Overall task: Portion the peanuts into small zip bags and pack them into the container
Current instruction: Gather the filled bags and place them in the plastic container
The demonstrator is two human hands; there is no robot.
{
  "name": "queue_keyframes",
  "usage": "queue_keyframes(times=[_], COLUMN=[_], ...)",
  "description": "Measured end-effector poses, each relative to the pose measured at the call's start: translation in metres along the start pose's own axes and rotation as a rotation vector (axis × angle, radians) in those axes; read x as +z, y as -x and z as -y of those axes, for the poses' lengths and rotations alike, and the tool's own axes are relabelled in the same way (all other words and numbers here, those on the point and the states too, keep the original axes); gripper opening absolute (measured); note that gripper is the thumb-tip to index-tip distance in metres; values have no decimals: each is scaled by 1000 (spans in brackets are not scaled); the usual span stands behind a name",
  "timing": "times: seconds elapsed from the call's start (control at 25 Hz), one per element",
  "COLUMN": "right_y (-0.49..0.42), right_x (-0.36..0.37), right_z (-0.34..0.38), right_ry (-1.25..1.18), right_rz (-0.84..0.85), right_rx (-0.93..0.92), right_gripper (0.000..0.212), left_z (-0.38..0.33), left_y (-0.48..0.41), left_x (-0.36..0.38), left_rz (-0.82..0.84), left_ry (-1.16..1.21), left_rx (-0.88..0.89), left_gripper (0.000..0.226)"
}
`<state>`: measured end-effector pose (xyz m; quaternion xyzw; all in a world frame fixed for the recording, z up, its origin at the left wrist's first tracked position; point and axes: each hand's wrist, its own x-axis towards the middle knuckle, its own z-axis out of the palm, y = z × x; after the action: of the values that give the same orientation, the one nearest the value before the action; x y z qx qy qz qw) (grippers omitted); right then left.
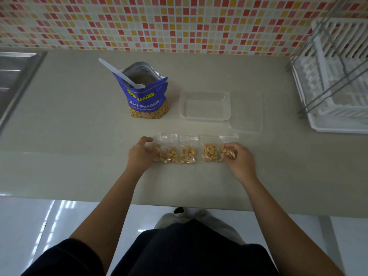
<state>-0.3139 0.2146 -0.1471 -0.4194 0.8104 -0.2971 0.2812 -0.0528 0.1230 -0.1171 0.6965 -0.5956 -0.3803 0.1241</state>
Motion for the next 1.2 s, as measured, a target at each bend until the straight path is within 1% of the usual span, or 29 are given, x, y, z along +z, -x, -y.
queue_keyframes(times=[0.08,0.16,0.24,0.32,0.4,0.44,0.52,0.6,0.68,0.8,0.88,0.96,1.0,1.12,1.2], right_y=[4,10,12,7,-10,-21,-45,-70,-92,-115,-124,-131,-134,-136,-133], right_x=[-3,-7,-13,-17,-19,-20,-21,-20,-16,-4,1,3,3,5,4], right_z=[-2,-5,0,17,38,48,63,74,82,88,87,85,85,89,95], right_ry=[-75,-102,-161,-255,-315,-326,-331,-278,-135,130,229,312,350,495,558], right_rz=[-8,-67,-111,-115,-122,-120,-101,-97,-72,83,195,262,275,267,243], right_rx=[-12,-53,-104,-142,-135,-125,-110,-117,-124,-123,-88,-65,-67,-97,-91], right_gripper=[28,27,30,33,36,38,40,39,38,44,50,53,51,35,30], left_z=[1,2,-9,-32,-62,-75,-98,-119,-136,-147,-144,-142,-142,-142,-147], left_y=[6,14,23,27,18,9,-14,-40,-57,-69,-77,-85,-86,-85,-81], left_x=[-1,-2,-2,2,10,14,21,26,35,53,63,69,71,75,75], left_rz=[-16,-77,-53,45,119,131,91,36,35,114,141,137,134,113,75], left_ry=[1,-12,37,189,323,335,308,227,70,-125,-219,-308,-358,-513,-651], left_rx=[49,173,283,259,237,261,323,326,317,322,348,386,402,421,461], left_gripper=[29,30,33,37,42,43,43,43,41,35,30,29,30,33,32])
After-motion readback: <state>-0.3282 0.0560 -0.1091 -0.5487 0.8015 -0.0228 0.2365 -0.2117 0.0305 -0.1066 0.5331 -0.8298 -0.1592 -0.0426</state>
